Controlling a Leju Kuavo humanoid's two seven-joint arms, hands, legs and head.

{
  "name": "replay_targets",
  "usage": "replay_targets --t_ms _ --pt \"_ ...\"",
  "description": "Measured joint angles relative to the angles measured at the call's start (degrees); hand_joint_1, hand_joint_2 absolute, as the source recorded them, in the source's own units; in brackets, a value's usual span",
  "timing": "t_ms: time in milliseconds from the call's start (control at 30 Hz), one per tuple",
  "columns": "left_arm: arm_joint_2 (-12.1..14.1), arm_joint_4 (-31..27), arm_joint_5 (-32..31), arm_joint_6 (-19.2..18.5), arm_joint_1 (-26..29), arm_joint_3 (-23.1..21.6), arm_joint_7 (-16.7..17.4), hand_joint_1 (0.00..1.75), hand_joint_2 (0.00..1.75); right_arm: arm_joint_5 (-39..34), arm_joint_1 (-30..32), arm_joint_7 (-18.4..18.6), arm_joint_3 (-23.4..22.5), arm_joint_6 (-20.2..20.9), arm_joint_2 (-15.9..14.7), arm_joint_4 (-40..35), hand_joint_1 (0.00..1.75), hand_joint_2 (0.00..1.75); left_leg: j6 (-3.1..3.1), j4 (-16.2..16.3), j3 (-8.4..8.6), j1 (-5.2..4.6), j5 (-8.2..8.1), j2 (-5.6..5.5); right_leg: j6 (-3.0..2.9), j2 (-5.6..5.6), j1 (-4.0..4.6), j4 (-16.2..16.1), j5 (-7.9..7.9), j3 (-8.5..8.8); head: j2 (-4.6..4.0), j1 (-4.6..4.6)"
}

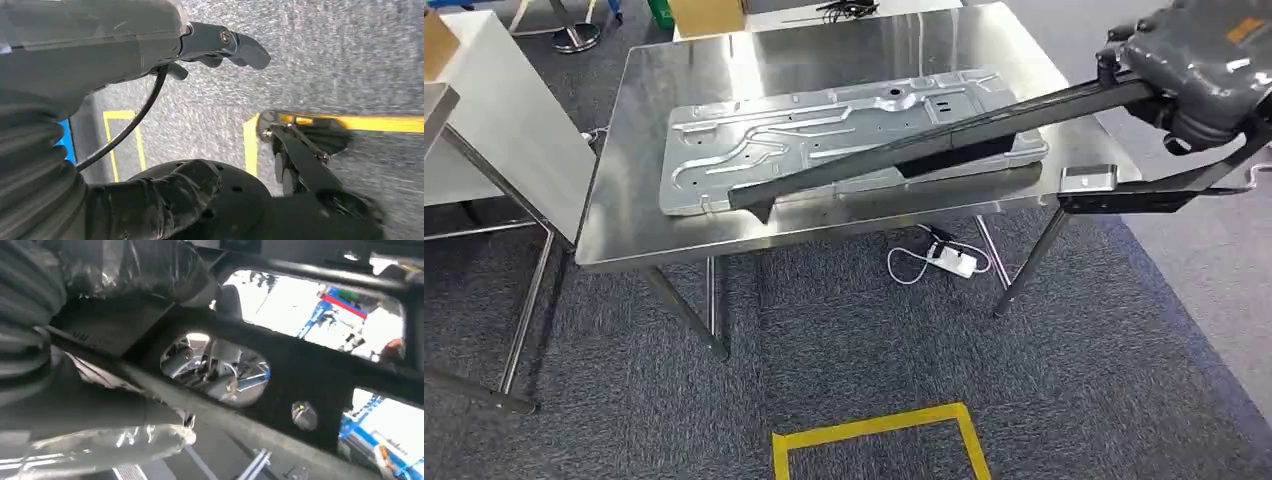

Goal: Take the parts from the cabinet and place them on the table.

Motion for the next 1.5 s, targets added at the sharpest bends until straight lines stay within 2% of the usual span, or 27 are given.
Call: replay_targets --t_ms 67,100,133,167,200,267,300,333,400,467,567,600,667,733,767,800,867,933,967,1067,1100,1133,1200,1267,1333,1367,1500 --pt "0.0 0.0 0.0 0.0 0.0 0.0 0.0 0.0 1.75 -0.3 0.0 0.0 0.0 0.0 -0.1 0.0 1.75 1.75 -0.16 5.0 -4.69 0.0 -5.08 0.0 -0.06 0.02 0.17 -0.5 -0.98 1.58 0.0 0.0" --pt "0.0 0.0 0.0 0.0 0.1 0.0 0.0 0.0 1.75 -0.3 0.1 0.0 0.0 0.0 -0.2 0.0 1.75 1.75 0.08 5.4 -5.98 -0.01 -6.76 -0.01 -0.1 0.03 0.31 -0.6 -1.55 2.41 0.0 -0.02" --pt "0.0 0.0 0.0 0.0 0.2 0.0 0.0 0.0 1.75 -0.3 0.2 -0.1 0.0 0.1 -0.3 0.0 1.75 1.75 0.44 4.0 -6.46 -0.15 -6.83 -0.02 -0.18 0.09 0.54 -0.6 -2.24 3.4 0.0 -0.04" --pt "0.0 0.0 0.0 0.0 0.3 0.0 0.0 0.0 1.75 -0.3 0.2 -0.2 0.0 0.1 -0.3 0.0 1.75 1.75 1.15 0.9 -6.09 -0.3 -5.09 -0.04 -0.25 0.09 0.94 -0.6 -2.91 4.41 0.0 0.0" --pt "0.0 0.0 0.0 0.0 0.3 0.0 0.0 0.0 1.75 -0.3 0.2 -0.2 0.0 0.1 -0.4 0.0 1.75 1.75 2.22 -3.2 -5.23 -0.62 -1.81 -0.05 -0.35 0.05 1.33 -0.7 -3.5 5.28 0.0 -0.02" --pt "0.7 -0.2 0.0 0.1 0.4 0.0 0.0 0.0 1.75 -0.3 0.2 -0.1 0.1 0.1 0.0 0.2 1.75 1.75 5.48 -11.6 -3.5 -2.78 7.4 -0.27 -0.47 0.19 1.43 -1.0 -4.5 6.25 0.0 0.11" --pt "0.7 -0.2 0.0 0.1 0.3 0.1 0.0 0.0 1.75 -0.3 0.3 -0.1 0.3 0.1 0.0 0.3 1.75 1.75 6.0 -12.0 -3.3 -3.51 6.4 -2.15 0.14 1.1 1.47 -1.3 -4.96 6.67 0.0 -0.18" --pt "0.4 -0.2 0.0 0.1 0.4 0.1 0.0 0.0 1.75 -0.4 0.5 -0.2 0.3 0.2 -0.3 0.3 1.75 1.75 6.25 -13.2 -2.52 -3.34 6.33 -2.8 0.32 0.97 1.66 -1.8 -5.38 7.31 0.0 0.04" --pt "0.3 -0.2 0.0 0.1 0.5 0.1 0.1 0.0 1.75 -0.4 -0.1 -0.2 0.1 0.3 -0.3 0.3 1.75 1.75 5.79 -14.2 -0.7 -3.16 6.65 -2.14 0.46 1.16 1.88 -1.2 -4.87 8.69 0.0 -0.09" --pt "0.2 -0.2 0.0 0.1 0.4 0.1 0.1 0.0 1.75 -0.4 -0.1 -0.2 0.0 0.5 -0.2 0.4 1.75 1.75 5.56 -15.0 0.96 -2.73 6.91 -1.5 0.64 0.54 1.79 1.6 -5.93 7.58 0.0 0.0" --pt "0.2 -0.2 0.0 0.1 0.1 0.1 0.6 0.0 1.75 -0.6 -0.1 -0.5 0.0 0.6 -0.1 0.4 1.75 1.75 5.53 -14.9 1.57 -2.62 6.04 -1.14 1.58 0.27 1.34 13.0 -11.34 0.19 0.0 0.02" --pt "0.2 -0.2 -0.1 0.1 0.1 0.1 0.6 0.0 1.75 -0.6 0.0 -0.5 0.0 0.6 0.0 0.4 1.75 1.75 5.39 -14.7 1.78 -2.55 5.65 -1.13 1.87 0.22 1.15 14.5 -12.15 -1.46 0.0 0.02" --pt "0.2 -0.2 -0.2 -0.1 0.3 0.1 0.7 0.0 1.75 -0.6 0.0 -0.6 0.0 0.8 0.0 0.4 1.75 1.75 5.08 -14.2 2.59 -2.29 4.49 -1.18 2.39 0.08 0.82 11.2 -9.05 -1.69 0.0 0.02" --pt "0.1 -0.2 -0.5 -0.3 0.4 0.1 0.5 0.0 1.75 -0.7 0.0 -0.7 0.0 0.8 0.0 0.4 1.75 1.75 4.36 -13.3 3.55 -1.85 2.96 -1.33 2.94 0.01 0.44 2.0 -1.69 0.94 0.0 0.02" --pt "0.2 -0.2 -0.6 -0.3 0.6 0.1 0.5 0.0 1.75 -0.7 0.2 -0.7 0.1 0.8 0.1 0.5 1.75 1.75 4.04 -13.0 3.58 -1.8 2.46 -1.41 2.84 0.11 0.55 1.3 -0.88 1.02 -0.02 0.04" --pt "0.2 -0.2 -0.6 -0.4 0.3 0.1 0.5 0.0 1.75 -0.8 0.1 -0.7 0.2 0.9 0.4 0.5 1.75 1.75 3.71 -12.3 3.32 -1.96 2.1 -1.68 2.16 -0.2 0.89 0.0 -2.53 0.27 0.0 0.2" --pt "0.1 -0.2 -0.6 -0.3 0.2 0.1 0.5 0.0 1.75 -0.8 0.3 -0.7 0.2 0.9 0.4 0.4 1.75 1.75 3.29 -11.8 3.3 -1.93 1.63 -1.63 0.78 -0.09 1.02 0.7 -1.56 0.5 0.0 0.2" --pt "0.3 -0.3 -0.5 -0.3 0.2 0.1 0.4 0.0 1.75 -0.8 0.2 -0.7 0.2 0.9 0.5 0.5 1.75 1.75 2.82 -11.4 3.15 -1.99 0.99 -1.56 0.21 -0.13 0.59 0.7 -1.62 1.25 0.0 0.26" --pt "0.3 -0.3 -0.3 -0.1 0.3 0.1 0.5 0.0 1.75 -0.8 0.2 -0.7 0.2 0.9 0.4 0.5 1.75 1.75 2.09 -9.6 2.56 -1.94 0.45 -1.03 -0.03 -0.17 0.5 0.7 -1.78 1.56 0.0 0.0" --pt "0.2 -0.3 -0.3 0.1 0.1 0.1 0.6 0.0 1.75 -0.8 0.2 -0.7 0.1 0.9 0.2 0.5 1.75 1.75 0.75 1.7 -4.58 -0.81 -3.48 -0.48 -0.29 0.05 0.54 0.7 -2.64 2.03 0.0 0.02" --pt "0.2 -0.3 -0.5 0.1 0.0 0.1 0.6 0.0 1.75 -0.9 0.3 -0.7 0.1 1.0 0.2 0.5 1.75 1.75 0.7 4.5 -6.77 -0.64 -4.42 -0.45 -0.23 0.14 0.55 0.7 -3.0 2.4 0.0 0.0" --pt "0.2 -0.3 -0.6 0.2 0.1 0.1 0.6 0.0 1.75 -0.9 0.4 -0.7 0.1 1.0 0.2 0.5 1.75 1.75 0.79 5.0 -7.78 -0.61 -3.84 -0.45 -0.23 -0.07 0.62 0.7 -3.41 2.94 0.0 0.02" --pt "0.2 -0.3 -0.6 0.4 0.2 0.1 0.9 0.0 1.75 -0.9 0.7 -0.7 0.1 1.0 0.2 0.5 1.75 1.75 1.6 -0.8 -6.55 -0.68 1.38 -0.47 -0.21 0.3 0.9 0.7 -4.44 4.54 0.0 0.0" --pt "0.2 -0.3 -0.6 0.5 0.4 0.1 1.0 0.0 1.75 -0.9 0.8 -0.7 0.1 0.9 0.3 0.5 1.75 1.75 3.24 -9.6 -3.66 -1.34 7.81 -0.44 -0.32 -0.27 1.19 0.4 -5.57 6.35 0.0 0.02" --pt "0.4 -0.3 -0.6 0.7 0.2 0.1 1.0 0.0 1.75 -0.8 1.1 -0.7 0.3 0.9 0.6 0.5 1.75 1.75 4.31 -9.3 -3.75 -2.0 5.3 -0.39 0.15 0.09 0.68 -0.7 -5.62 7.09 0.0 -0.05" --pt "0.3 -0.3 -0.7 0.8 0.1 0.1 1.0 0.0 1.75 -0.8 1.6 -0.7 0.3 0.9 0.8 0.5 1.75 1.75 4.88 -11.3 -2.2 -2.13 6.39 -0.37 0.58 -0.01 0.75 -0.7 -5.88 7.08 -0.02 0.05" --pt "0.1 -0.3 -0.8 1.0 0.2 0.1 1.2 0.0 1.75 -0.9 2.0 -0.9 0.0 0.8 1.3 0.6 1.75 1.75 4.13 -14.4 0.18 -1.56 6.54 -0.09 1.31 -0.08 1.03 0.4 -7.25 7.42 0.0 0.11"
